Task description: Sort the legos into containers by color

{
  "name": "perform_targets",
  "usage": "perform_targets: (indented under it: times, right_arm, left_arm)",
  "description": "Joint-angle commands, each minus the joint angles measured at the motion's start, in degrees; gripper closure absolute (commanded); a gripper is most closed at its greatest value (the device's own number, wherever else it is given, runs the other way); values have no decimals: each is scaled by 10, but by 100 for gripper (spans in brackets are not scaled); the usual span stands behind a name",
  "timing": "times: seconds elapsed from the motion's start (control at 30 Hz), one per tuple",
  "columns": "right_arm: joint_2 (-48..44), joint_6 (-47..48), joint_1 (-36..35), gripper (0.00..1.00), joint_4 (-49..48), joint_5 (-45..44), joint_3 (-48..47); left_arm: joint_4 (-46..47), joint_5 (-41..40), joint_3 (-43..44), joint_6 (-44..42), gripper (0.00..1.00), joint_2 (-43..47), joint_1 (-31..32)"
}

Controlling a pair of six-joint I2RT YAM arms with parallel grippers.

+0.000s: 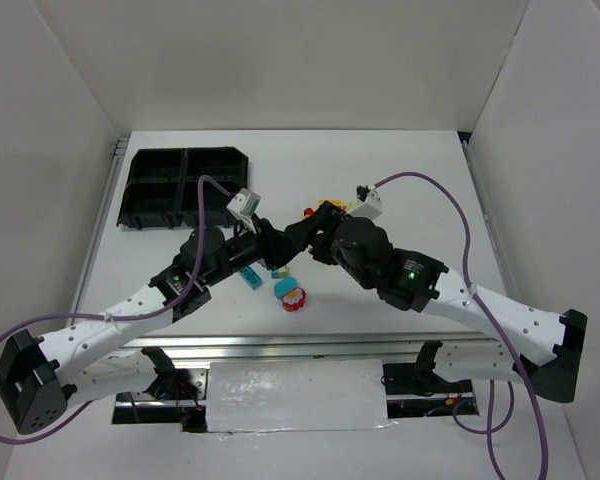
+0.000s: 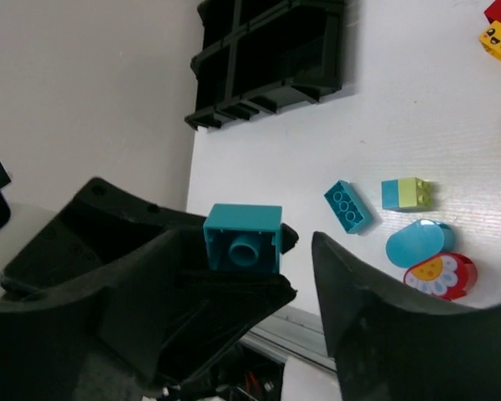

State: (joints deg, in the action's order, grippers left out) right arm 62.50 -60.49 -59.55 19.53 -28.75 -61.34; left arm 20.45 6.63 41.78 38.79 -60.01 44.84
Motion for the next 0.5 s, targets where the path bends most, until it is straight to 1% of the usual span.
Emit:
perform_targets:
  times: [0.0, 0.03, 0.07, 0.17, 0.27, 0.33, 0.37, 0.4, 0.43, 0.47]
  right_arm:
    - [-14, 7, -9, 24, -32, 25, 15]
    - [-18, 8, -10, 6, -32, 22, 15]
    - [-19, 7, -9, 0, -23, 18, 11]
    - [-22, 8, -9, 0, 1, -2, 0]
    - [-35, 8, 2, 0, 20, -17, -2]
    - [-54, 10, 16, 0, 33, -30, 2]
    - [-71, 11, 21, 0, 38, -33, 8]
    - [-81, 11, 32, 0, 40, -37, 13]
    - [-91, 12, 37, 0, 44, -39, 23]
    - [-111, 14, 43, 0, 45, -42, 28]
  left_arm:
    - [43, -28, 8, -13, 100, 22, 2]
    - [37, -34, 10, -13, 100, 23, 2]
    - [22, -41, 12, -14, 100, 21, 2]
    - [-6, -64, 23, -23, 100, 16, 1]
    - [-55, -115, 39, -24, 100, 8, -5]
    - [-116, -165, 61, -13, 100, 2, -25]
    - [-141, -180, 72, 0, 100, -9, -54]
    - [-192, -189, 95, 8, 100, -17, -75]
    - [-222, -202, 109, 15, 100, -25, -96]
    - [-249, -205, 123, 24, 100, -46, -145]
